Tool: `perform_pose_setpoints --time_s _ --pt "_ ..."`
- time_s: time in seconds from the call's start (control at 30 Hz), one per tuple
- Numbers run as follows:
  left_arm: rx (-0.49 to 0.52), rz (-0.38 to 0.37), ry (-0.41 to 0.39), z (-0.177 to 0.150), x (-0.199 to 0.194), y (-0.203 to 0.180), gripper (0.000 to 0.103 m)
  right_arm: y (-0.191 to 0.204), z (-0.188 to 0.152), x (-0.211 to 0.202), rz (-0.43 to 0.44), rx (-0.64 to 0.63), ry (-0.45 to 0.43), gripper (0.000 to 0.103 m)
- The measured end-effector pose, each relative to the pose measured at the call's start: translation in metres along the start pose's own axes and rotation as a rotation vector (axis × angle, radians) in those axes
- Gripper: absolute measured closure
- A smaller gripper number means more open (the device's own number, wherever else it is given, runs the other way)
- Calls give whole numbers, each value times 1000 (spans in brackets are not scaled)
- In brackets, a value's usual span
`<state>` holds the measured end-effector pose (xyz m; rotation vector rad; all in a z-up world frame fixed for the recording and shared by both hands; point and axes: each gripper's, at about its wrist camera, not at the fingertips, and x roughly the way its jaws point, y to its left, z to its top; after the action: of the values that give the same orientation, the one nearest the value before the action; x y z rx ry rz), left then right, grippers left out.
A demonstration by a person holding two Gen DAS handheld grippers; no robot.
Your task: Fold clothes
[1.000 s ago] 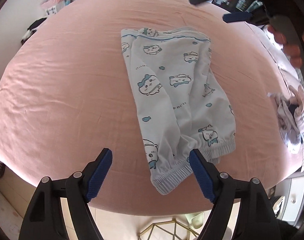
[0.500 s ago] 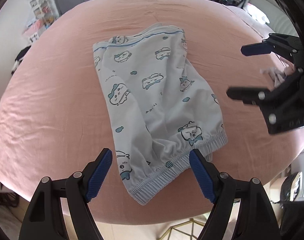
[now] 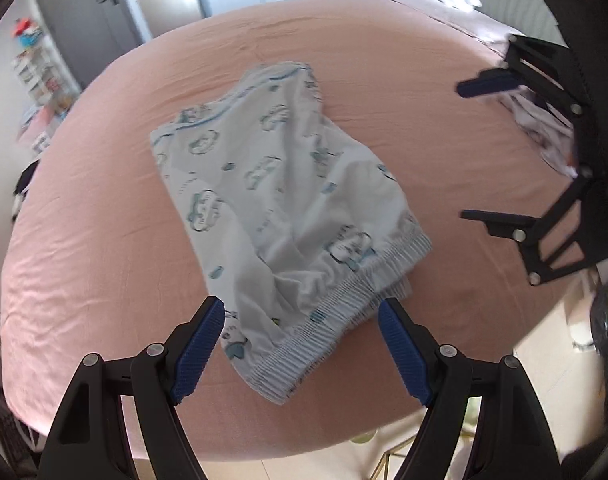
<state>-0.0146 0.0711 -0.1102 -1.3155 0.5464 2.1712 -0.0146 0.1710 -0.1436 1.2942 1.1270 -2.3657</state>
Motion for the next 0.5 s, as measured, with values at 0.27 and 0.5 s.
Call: perform_pose_setpoints --time_s 0.27,0.5 --pt "175 37 21 -17 0 -2 24 54 -4 4 -114 -223 -71 10" --pt "280 46 41 -32 3 -3 24 95 -9 9 -195 -406 -134 10"
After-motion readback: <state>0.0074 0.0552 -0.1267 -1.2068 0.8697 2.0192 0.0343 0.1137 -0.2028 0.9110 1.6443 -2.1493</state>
